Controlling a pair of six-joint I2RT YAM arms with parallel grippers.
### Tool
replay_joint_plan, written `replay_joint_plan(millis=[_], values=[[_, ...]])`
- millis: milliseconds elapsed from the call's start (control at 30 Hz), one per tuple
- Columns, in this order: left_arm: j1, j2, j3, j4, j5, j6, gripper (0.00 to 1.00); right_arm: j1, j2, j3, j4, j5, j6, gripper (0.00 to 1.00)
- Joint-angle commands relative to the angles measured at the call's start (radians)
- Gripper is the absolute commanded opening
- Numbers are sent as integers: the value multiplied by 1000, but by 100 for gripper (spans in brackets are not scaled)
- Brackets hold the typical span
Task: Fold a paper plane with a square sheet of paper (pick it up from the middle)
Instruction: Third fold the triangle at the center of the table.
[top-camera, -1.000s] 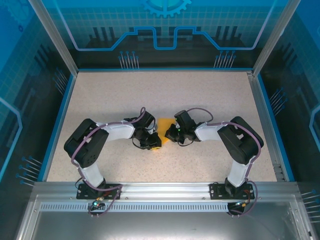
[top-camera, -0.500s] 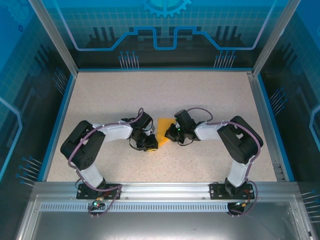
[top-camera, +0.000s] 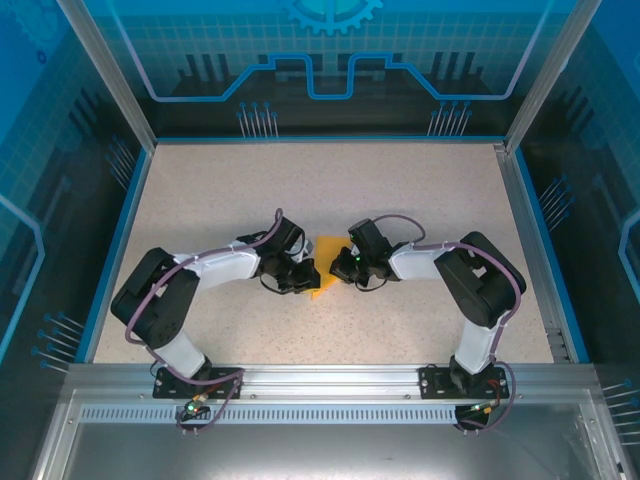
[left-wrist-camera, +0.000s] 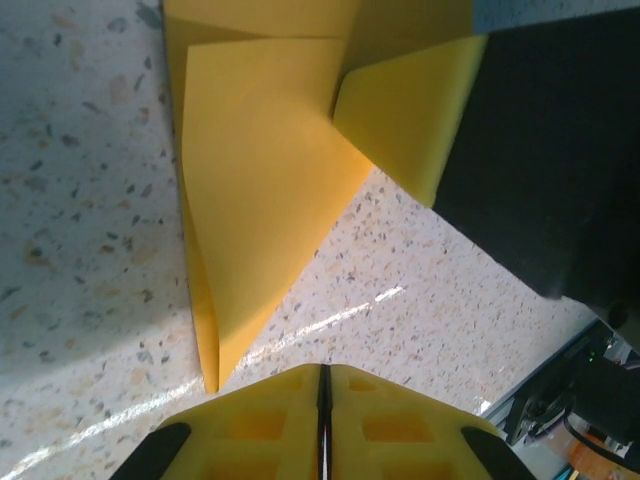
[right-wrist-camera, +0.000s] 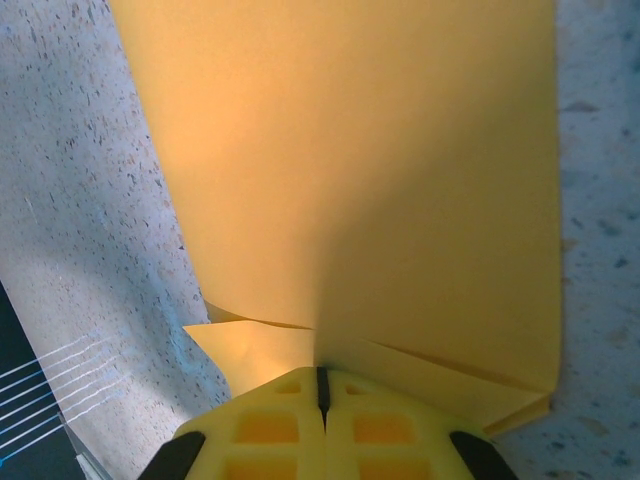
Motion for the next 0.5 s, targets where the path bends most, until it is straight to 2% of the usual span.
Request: replay_joint_plan(millis=[0,267,467], values=[[6,39,7,17,15,-15,10,-14,76,-28,-137,69,-19,1],[7,96,-11,-13,-25,3,8,-15,55,-16,-99,51,-45,1],[6,118,-22,-34,-75,11,4,-7,-45,-19,-44,44,-137,2]])
